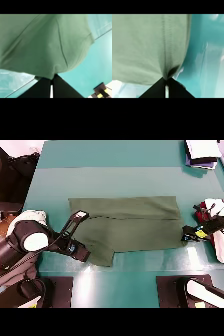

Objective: Fold the shirts.

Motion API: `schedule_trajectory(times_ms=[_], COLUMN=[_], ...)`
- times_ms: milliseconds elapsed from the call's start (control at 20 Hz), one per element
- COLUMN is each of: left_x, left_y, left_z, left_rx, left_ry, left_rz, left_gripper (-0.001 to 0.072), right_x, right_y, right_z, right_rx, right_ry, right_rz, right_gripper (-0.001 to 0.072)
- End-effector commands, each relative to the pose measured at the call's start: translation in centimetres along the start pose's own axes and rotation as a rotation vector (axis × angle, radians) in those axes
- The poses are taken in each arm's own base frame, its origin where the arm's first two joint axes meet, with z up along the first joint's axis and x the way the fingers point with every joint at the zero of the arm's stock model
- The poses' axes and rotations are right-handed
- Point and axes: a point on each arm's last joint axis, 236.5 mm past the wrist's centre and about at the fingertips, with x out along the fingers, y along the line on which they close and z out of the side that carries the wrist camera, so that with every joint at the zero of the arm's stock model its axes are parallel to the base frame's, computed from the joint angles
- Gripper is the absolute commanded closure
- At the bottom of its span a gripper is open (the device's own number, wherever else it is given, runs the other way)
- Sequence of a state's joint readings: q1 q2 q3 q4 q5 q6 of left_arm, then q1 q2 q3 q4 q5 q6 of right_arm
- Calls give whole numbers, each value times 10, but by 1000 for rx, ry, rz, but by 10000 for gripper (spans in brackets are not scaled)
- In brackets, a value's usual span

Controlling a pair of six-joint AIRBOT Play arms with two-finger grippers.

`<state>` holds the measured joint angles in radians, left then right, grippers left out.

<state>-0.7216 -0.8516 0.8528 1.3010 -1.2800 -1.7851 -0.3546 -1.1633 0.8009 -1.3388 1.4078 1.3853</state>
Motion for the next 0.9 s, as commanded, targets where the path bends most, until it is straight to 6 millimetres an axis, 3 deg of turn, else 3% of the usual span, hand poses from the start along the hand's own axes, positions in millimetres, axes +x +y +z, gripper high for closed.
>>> schedule_trajectory(times_ms=[0,200,300,400,600,700,850], left_x=[-25,-84,-113,-128,-135,-126,-114], left_y=[-12,-22,-9,14,48,65,106], left_z=[16,50,64,79,124,148,180], left_rx=[26,83,103,112,139,110,28], left_ry=[-49,-184,-251,-318,-441,-471,-507], left_rz=[-16,16,102,216,377,395,431], left_gripper=[683,683,683,683,684,684,684], right_x=[-27,-57,-67,-72,-81,-80,-84], right_y=[11,23,26,27,51,60,62], right_z=[-20,-41,-48,-46,-8,13,46], right_rx=[-25,-30,-24,-15,-14,5,16], right_ry=[-31,-114,-151,-192,-347,-381,-408], right_rz=[2,-1,-6,-9,95,157,183], right_gripper=[695,696,696,696,696,696,696])
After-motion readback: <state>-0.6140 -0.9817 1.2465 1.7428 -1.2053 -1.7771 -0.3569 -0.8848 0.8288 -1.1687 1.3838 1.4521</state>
